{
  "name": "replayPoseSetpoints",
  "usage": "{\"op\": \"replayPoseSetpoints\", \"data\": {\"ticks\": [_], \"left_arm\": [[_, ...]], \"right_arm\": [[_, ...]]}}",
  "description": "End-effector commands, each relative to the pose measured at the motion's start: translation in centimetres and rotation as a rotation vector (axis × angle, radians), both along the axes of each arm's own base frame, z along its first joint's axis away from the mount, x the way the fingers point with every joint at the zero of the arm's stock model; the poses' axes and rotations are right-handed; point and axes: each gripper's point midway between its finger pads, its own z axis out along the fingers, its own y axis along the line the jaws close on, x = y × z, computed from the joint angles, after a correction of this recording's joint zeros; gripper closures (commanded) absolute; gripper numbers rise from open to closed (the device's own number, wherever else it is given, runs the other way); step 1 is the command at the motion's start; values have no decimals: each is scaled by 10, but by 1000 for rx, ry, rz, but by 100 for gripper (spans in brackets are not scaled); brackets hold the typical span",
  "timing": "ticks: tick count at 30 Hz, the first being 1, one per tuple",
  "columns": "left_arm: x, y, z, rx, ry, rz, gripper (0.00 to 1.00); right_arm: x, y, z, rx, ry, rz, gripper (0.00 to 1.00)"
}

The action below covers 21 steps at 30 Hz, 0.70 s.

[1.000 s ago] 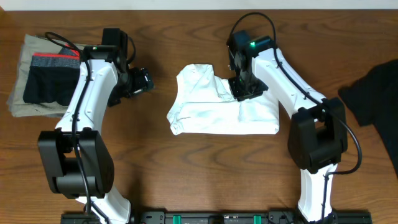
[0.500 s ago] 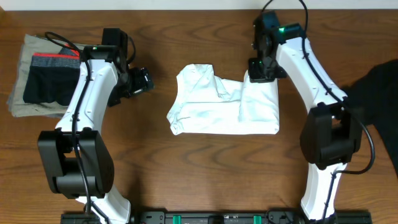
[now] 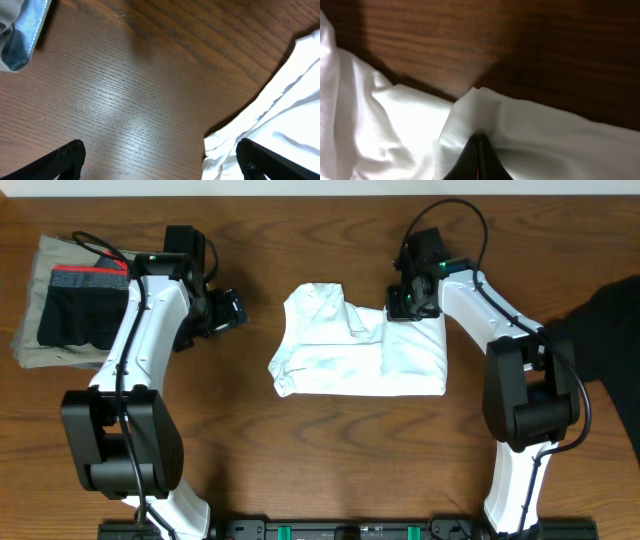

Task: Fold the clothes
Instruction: 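Press the folded layer down and lift the right gripper away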

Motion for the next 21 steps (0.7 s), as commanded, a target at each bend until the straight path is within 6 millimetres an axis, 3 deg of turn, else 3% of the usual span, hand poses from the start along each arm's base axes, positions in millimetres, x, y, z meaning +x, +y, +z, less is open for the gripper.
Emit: {"op": "replayPoseSetpoints", "data": {"ticks": [1, 3, 7, 10, 12, 15, 21], "left_arm": [[3, 1, 6, 6, -19, -10, 2], [2, 1, 6, 6, -18, -10, 2], [2, 1, 6, 6, -18, -10, 2], [2, 1, 6, 6, -18, -10, 2], [3, 1, 6, 6, -19, -10, 2], [3, 1, 6, 6, -19, -10, 2], [3, 1, 6, 6, -19, -10, 2]], "right_arm": [[0, 9, 8, 38, -11, 37, 99], [1, 7, 18, 33, -16, 48, 99], [1, -1, 69, 36, -23, 32, 99], [-11, -4, 108, 33, -14, 36, 96], [-26, -4, 119, 31, 13, 72, 92], [-51, -4, 114, 11, 103, 93, 90], [-82, 12, 74, -3, 200, 152, 90]]}}
